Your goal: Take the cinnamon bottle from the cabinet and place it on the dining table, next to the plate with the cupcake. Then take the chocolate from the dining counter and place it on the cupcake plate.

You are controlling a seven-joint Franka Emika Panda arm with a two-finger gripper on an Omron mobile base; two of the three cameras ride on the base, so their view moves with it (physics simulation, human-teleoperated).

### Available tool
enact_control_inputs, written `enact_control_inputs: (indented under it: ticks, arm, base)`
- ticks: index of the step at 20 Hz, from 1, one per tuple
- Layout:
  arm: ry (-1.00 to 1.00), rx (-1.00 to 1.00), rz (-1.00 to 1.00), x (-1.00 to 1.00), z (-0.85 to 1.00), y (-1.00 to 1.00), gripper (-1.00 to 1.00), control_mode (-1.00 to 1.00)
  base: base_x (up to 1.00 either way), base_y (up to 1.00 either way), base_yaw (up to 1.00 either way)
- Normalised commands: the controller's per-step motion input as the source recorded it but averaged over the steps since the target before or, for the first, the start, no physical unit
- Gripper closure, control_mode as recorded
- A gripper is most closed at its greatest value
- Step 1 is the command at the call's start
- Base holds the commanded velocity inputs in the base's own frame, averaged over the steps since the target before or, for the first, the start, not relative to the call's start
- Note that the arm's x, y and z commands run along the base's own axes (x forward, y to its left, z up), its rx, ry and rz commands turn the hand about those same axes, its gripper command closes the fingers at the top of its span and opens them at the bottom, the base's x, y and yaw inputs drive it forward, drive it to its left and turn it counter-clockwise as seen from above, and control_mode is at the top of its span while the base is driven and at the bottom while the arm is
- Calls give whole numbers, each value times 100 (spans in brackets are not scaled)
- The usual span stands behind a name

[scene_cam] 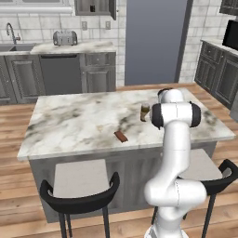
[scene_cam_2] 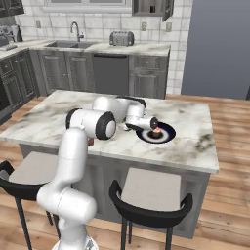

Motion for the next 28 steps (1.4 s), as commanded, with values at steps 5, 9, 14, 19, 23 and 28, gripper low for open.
enact_control_inputs:
  ticks: [5,9,14,19,23,28]
  arm:
    - [-1,-3,0,-21,36,0,-100,-100]
    - [0,-4,0,-8,81,0,-100,-100]
    - [-3,-7,0,-19,100,0,-100,-100]
    - [-6,-10,0,-28,100,17,-100,-100]
    - [-3,-14,0,-61,88,78,-100,-100]
    - [-1,-20,1,-98,22,100,-100,-100]
  base:
    - [0,0,0]
    - [0,0,0]
    - [0,0,0]
    - [0,0,0]
    - [0,0,0]
    - [0,0,0]
